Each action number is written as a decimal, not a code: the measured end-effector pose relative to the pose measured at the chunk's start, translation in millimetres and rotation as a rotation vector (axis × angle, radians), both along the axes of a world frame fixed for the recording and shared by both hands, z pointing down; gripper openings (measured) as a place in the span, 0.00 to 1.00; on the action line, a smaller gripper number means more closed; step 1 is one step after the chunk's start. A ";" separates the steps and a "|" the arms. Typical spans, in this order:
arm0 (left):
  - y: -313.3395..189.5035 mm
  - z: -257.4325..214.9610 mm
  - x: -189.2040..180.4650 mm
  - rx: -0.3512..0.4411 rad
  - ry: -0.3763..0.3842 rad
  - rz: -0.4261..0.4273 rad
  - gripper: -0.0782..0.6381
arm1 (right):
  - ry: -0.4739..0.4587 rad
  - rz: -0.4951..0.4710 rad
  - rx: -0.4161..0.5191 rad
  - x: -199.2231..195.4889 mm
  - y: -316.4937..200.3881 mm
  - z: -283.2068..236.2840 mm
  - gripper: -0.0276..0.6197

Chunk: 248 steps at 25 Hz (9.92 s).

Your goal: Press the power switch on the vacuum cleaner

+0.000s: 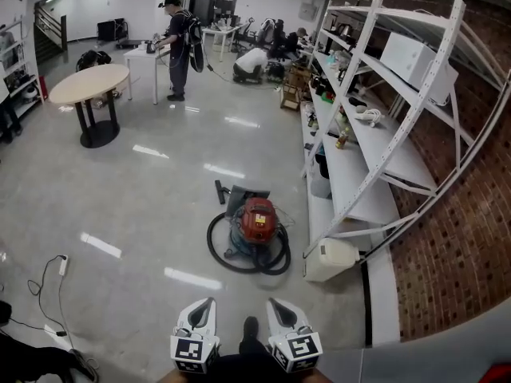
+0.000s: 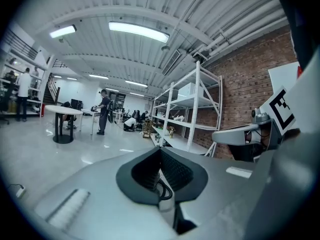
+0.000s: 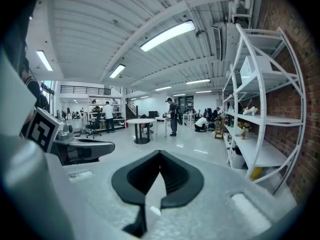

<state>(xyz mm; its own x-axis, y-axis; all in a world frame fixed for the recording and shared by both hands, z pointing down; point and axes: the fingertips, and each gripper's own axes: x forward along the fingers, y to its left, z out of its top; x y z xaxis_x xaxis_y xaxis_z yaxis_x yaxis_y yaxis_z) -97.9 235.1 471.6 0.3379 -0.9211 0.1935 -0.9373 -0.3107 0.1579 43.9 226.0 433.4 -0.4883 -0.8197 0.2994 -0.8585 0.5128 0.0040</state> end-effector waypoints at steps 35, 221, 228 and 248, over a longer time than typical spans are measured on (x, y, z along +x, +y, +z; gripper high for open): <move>-217.0 3.6 95.0 -0.045 -0.065 -0.143 0.13 | -0.074 -0.171 -0.028 85.0 -236.2 29.3 0.03; -320.1 69.6 90.1 -0.205 0.000 0.197 0.13 | 0.061 0.133 -0.155 54.9 -299.3 89.8 0.03; -258.4 59.7 139.2 -0.170 -0.026 0.166 0.13 | 0.046 0.083 -0.115 98.8 -244.9 84.0 0.03; -114.3 30.5 150.7 -0.117 -0.090 -0.026 0.13 | 0.057 -0.122 -0.082 109.7 -123.7 74.2 0.03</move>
<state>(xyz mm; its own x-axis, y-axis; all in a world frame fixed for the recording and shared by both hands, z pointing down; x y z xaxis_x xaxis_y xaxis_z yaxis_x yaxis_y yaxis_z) 52.7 120.8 502.0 0.2911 -0.8986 0.3284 -0.9567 -0.2710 0.1065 153.6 102.3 507.6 -0.5634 -0.7267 0.3931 -0.7892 0.6141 0.0041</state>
